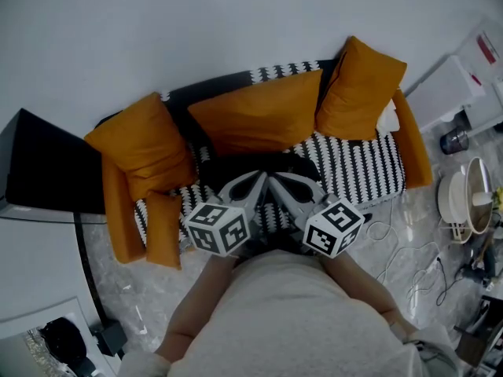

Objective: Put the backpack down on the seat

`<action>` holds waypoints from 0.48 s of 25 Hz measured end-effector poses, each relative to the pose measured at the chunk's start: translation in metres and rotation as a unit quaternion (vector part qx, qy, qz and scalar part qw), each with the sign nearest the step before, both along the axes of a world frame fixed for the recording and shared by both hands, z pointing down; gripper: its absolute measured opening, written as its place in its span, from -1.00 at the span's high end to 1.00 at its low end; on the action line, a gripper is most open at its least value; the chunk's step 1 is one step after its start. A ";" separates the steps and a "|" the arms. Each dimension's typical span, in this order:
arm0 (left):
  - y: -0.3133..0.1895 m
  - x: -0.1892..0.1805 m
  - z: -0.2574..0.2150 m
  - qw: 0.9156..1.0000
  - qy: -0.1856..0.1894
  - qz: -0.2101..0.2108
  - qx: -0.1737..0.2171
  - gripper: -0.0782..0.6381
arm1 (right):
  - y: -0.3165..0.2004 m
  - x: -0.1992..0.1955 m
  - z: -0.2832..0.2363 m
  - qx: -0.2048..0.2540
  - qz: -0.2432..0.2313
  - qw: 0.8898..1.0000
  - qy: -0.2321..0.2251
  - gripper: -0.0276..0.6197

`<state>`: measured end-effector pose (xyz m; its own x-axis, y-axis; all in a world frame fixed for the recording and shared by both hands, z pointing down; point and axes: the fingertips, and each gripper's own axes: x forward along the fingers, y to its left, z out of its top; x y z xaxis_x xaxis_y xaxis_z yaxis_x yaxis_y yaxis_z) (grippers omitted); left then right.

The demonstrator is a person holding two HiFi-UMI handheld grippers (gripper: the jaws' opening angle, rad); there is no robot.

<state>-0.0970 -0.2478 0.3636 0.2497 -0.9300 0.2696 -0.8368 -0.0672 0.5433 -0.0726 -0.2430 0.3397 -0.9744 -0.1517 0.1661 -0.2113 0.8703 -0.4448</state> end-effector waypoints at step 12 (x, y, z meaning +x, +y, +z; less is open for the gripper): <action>-0.001 -0.005 0.010 1.000 -0.003 -0.010 -0.014 0.76 | -0.005 0.000 0.000 -0.007 -0.010 1.000 0.005 0.91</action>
